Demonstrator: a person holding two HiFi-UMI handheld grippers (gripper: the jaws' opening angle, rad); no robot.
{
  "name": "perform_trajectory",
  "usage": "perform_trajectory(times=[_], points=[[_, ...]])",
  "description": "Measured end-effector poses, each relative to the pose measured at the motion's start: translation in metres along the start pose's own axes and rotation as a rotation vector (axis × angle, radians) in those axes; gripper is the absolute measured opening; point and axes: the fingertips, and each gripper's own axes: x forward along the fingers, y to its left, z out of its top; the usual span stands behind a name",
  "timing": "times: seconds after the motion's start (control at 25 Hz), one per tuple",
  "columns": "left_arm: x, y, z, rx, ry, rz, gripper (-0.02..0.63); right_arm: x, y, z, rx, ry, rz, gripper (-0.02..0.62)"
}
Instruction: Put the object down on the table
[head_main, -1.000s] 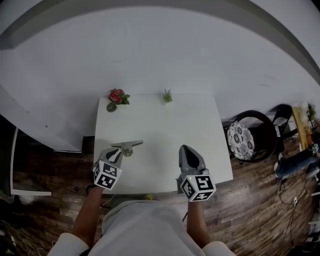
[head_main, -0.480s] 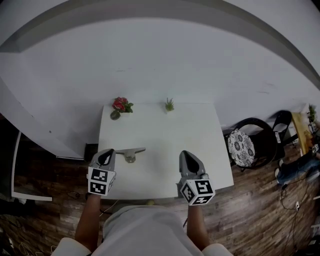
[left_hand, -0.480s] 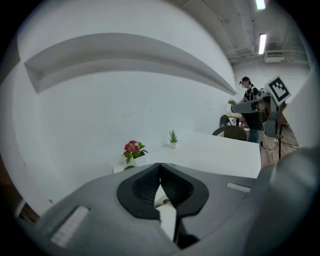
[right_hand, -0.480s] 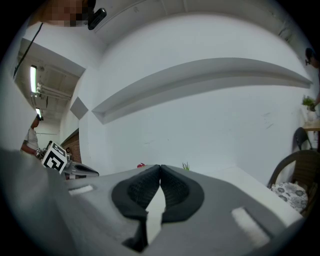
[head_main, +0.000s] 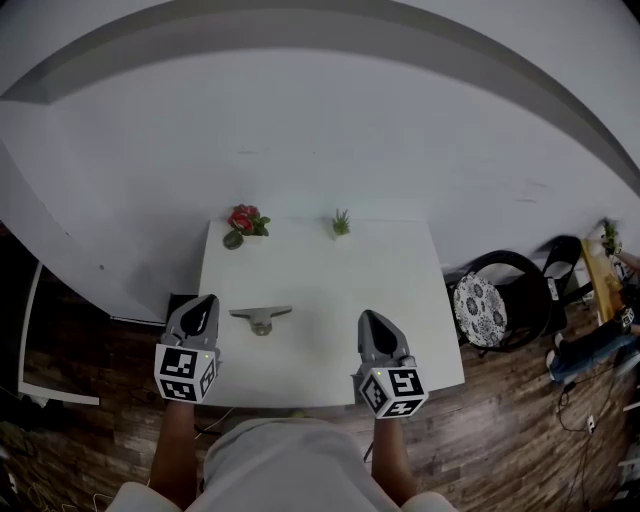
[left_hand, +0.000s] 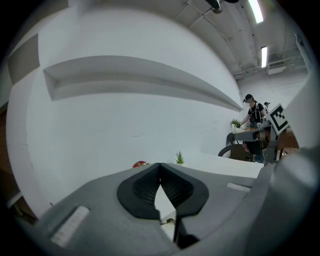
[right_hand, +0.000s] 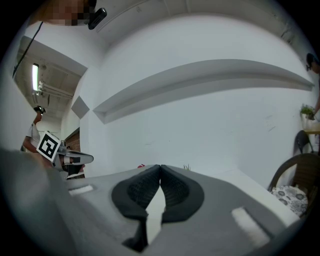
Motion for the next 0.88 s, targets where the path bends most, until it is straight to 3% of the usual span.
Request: perform_trajectory(times=[0.88], points=[[-0.016, 0.022, 0.017, -0.026, -0.066, 0.063, 0.008, -0.001, -0.004, 0.003, -0.037, 0.007, -0.021, 0.003]])
